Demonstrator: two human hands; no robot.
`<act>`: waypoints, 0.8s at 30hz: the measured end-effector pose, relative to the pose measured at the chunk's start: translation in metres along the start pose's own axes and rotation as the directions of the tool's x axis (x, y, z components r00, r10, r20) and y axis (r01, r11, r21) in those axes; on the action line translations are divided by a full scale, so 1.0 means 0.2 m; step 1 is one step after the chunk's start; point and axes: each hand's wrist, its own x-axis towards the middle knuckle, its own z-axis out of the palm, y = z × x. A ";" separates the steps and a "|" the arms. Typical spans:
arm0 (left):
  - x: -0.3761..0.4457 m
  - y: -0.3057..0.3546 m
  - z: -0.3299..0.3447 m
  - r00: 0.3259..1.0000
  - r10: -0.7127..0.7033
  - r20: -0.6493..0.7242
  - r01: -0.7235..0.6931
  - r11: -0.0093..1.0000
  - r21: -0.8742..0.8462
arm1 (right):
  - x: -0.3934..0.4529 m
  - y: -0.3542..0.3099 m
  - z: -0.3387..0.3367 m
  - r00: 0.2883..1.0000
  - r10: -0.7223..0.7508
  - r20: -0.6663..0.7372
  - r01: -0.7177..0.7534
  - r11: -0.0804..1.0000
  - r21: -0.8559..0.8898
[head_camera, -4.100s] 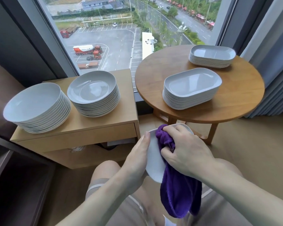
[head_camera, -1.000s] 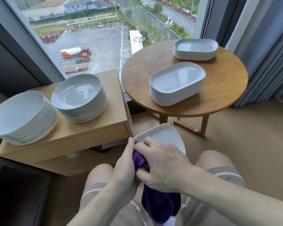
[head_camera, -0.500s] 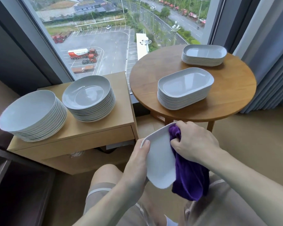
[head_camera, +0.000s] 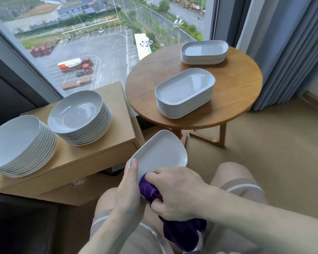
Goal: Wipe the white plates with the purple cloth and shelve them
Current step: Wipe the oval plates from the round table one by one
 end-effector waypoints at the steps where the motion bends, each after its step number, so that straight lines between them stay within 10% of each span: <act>1: 0.00 0.00 0.01 0.999 -0.034 0.004 0.034 0.999 -0.015 | 0.00 0.00 -0.01 0.999 -0.028 -0.026 0.028 0.999 0.026; 14: 0.18 0.33 0.33 0.976 0.216 0.021 -0.216 0.976 0.014 | 0.05 0.52 -0.45 0.754 0.415 -0.509 -0.327 0.909 0.257; 24: 0.70 0.64 0.73 0.966 0.245 -0.079 -0.225 0.954 0.199 | 0.00 0.72 -0.54 0.535 0.595 -0.600 -0.304 0.798 0.519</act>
